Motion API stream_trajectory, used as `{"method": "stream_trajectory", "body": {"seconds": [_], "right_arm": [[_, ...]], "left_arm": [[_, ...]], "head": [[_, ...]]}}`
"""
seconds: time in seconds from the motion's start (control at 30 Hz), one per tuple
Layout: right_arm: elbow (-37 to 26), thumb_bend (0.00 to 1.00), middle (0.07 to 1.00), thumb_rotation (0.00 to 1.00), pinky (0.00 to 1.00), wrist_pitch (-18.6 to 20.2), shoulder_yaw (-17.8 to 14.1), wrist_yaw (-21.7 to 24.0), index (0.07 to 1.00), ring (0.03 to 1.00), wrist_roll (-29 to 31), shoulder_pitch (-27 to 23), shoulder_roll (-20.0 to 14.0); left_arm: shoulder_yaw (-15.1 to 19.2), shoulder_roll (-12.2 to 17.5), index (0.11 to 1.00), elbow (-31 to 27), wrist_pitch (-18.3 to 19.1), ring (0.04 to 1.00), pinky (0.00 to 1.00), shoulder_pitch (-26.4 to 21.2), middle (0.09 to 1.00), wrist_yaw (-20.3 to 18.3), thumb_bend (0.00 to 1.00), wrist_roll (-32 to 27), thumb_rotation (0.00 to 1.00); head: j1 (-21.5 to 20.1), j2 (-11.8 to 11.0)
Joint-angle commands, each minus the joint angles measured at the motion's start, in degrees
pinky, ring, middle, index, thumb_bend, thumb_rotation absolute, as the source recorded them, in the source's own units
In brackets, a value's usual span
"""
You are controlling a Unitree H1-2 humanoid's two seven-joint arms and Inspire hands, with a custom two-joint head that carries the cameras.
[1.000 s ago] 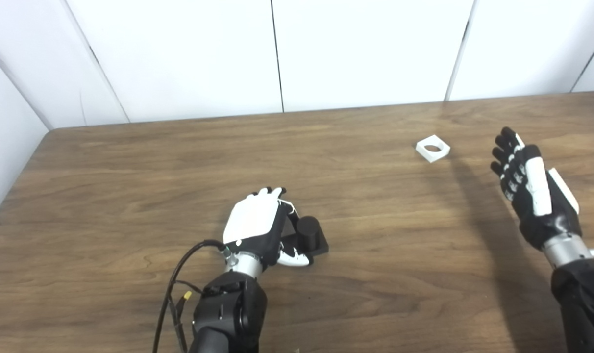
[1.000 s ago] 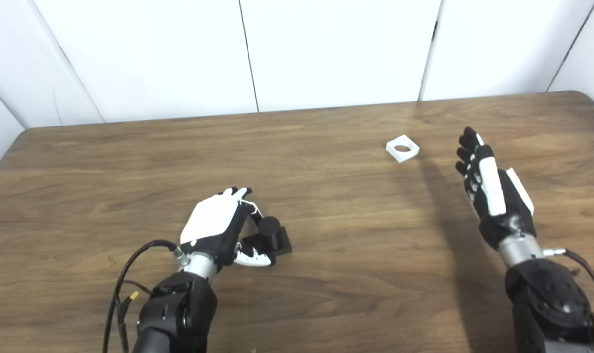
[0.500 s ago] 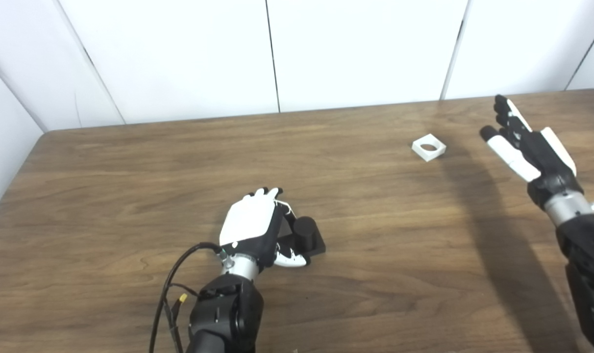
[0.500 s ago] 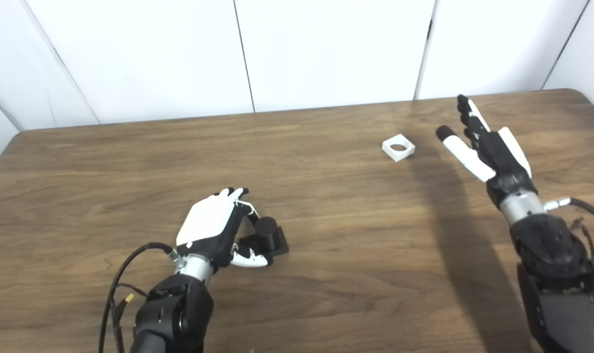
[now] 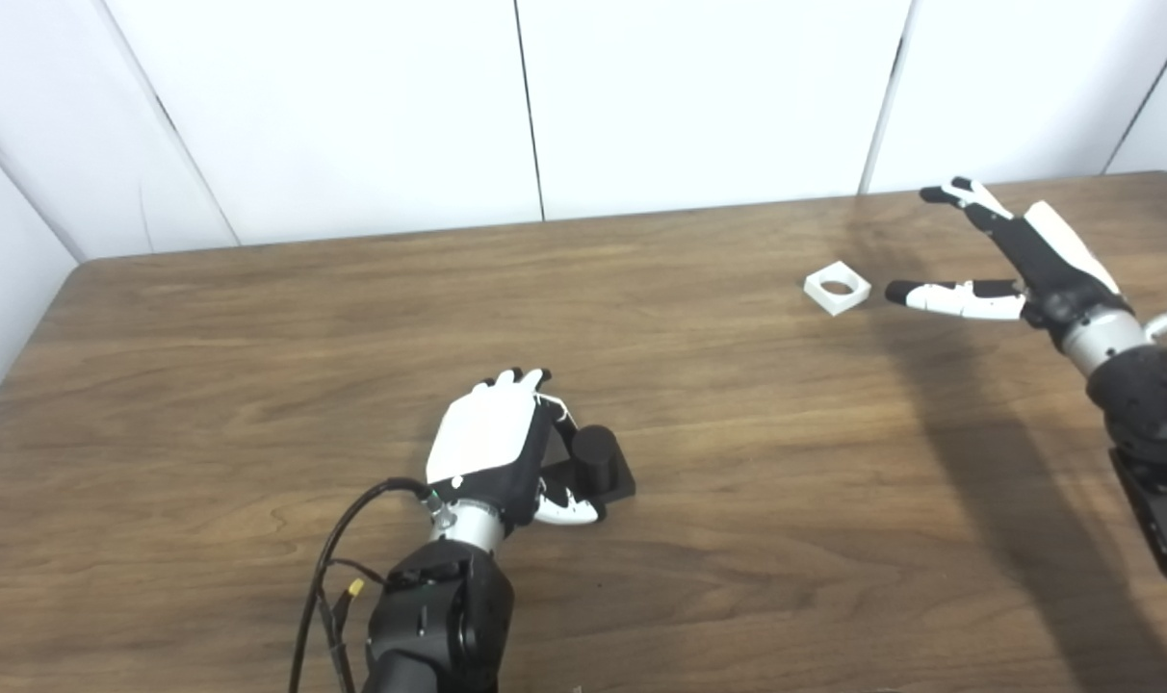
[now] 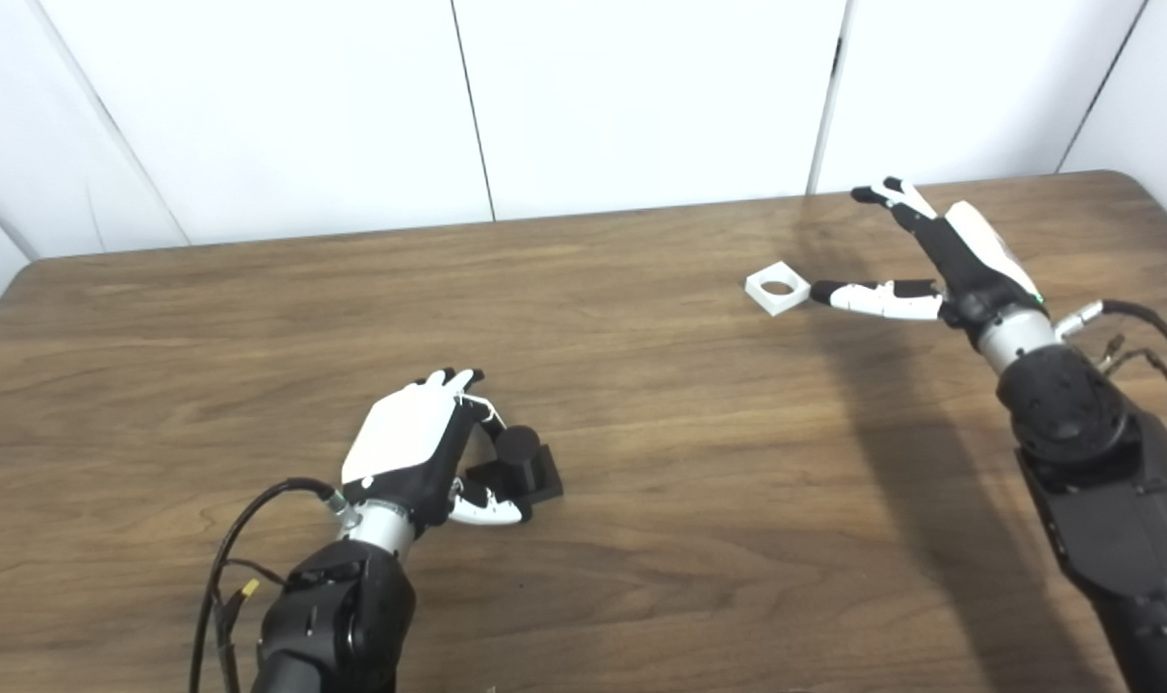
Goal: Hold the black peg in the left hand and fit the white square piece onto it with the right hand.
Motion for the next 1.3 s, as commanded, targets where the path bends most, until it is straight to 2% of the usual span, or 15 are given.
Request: {"method": "stream_trajectory", "body": {"seconds": [0.0,0.23,0.3,0.53,0.83,1.07,1.27], "right_arm": [[0.38,0.81,1.0,0.39,1.0,-2.93,0.41,0.11,0.873,1.0,-1.75,-3.95,-2.33],[4.15,0.81,1.0,0.31,1.0,-5.17,3.92,2.28,0.855,1.0,-5.5,-8.22,-4.31],[5.13,0.82,1.0,0.27,1.0,-5.62,4.53,2.42,0.846,1.0,-6.18,-9.29,-4.37],[9.14,0.83,1.0,0.21,1.0,-8.44,6.78,1.8,0.829,1.0,-9.66,-12.77,-4.06],[14.25,0.85,1.0,0.21,1.0,-10.28,9.66,1.94,0.828,1.0,-14.04,-16.85,-3.42],[18.37,0.89,1.0,0.23,1.0,-10.58,13.22,4.66,0.827,1.0,-16.87,-21.35,-3.39],[20.84,0.92,1.0,0.24,1.0,-10.56,15.83,7.25,0.829,1.0,-18.7,-24.19,-3.25]], "left_arm": [[0.4,1.56,0.481,1.44,0.28,1.0,1.0,0.51,0.961,-0.15,0.52,1.59,0.06],[0.37,1.38,0.481,1.62,0.39,1.0,1.0,0.54,0.965,0.16,0.52,1.24,0.06],[0.29,1.42,0.481,1.79,0.36,1.0,1.0,0.53,0.965,0.29,0.52,1.35,0.06],[0.36,1.33,0.481,2.21,0.6,1.0,1.0,0.31,0.966,0.43,0.52,1.42,0.06],[0.75,1.17,0.483,2.64,0.93,1.0,1.0,-0.04,0.972,0.59,0.52,1.01,0.06],[0.84,1.25,0.482,2.97,0.8,1.0,1.0,-0.1,0.968,1.86,0.52,0.14,0.06],[0.89,1.01,0.485,2.82,1.46,1.0,1.0,-0.21,0.979,1.12,0.52,0.59,0.06]], "head": [[-0.03,0.05],[-0.18,-0.26],[-0.2,-0.37],[0.11,-0.8],[0.03,-1.33],[0.25,-1.56],[0.37,-1.55]]}}
